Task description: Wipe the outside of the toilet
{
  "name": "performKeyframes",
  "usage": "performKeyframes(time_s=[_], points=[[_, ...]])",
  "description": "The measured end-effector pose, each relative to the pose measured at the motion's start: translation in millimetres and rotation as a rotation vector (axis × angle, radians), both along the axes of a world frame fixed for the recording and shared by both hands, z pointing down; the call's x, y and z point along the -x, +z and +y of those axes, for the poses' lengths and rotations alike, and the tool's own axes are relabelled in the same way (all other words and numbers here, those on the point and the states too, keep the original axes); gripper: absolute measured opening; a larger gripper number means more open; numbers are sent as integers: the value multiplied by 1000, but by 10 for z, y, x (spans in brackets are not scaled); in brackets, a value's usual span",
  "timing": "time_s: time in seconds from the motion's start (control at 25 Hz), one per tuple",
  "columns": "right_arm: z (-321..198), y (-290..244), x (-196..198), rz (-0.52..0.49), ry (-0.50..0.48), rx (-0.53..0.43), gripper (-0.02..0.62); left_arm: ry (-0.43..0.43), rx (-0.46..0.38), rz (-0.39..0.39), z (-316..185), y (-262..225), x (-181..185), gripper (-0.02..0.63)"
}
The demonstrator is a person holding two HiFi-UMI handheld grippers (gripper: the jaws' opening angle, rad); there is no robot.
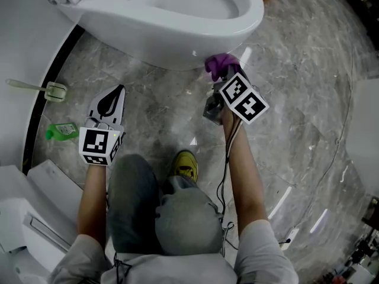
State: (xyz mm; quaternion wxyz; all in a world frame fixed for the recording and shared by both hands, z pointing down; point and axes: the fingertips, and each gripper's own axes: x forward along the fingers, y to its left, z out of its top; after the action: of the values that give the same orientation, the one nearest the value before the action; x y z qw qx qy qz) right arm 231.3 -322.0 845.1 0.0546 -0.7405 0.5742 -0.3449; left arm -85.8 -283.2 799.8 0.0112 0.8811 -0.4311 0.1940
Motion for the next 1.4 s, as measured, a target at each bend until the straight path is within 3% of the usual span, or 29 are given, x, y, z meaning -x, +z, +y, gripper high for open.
performKeyframes(time_s=[0.16,0.36,0.48,0.6,0.84,1.2,1.4], points=[[108,120,-401,2,67,42,87,-6,2,-4,-12,7,24,14],[360,16,-534,75,42,30,87,-4,-1,-3,11,-6,24,14],[450,-37,-202,99,-70,7,88,-5,-2,-2,59,-16,34,14],[474,-47,370,86,-211,-9,88,-11,-8,-1,122,-35,69,14],[339,71,1478,-12,-400,-5,87,-29,-31,-24,211,-64,229,14],[-232,320,2213,-144,-494,-14,89,-82,9,-44,171,152,502,14],[-467,430,2147,-232,-416,2,87,-93,27,-53,122,267,560,14]])
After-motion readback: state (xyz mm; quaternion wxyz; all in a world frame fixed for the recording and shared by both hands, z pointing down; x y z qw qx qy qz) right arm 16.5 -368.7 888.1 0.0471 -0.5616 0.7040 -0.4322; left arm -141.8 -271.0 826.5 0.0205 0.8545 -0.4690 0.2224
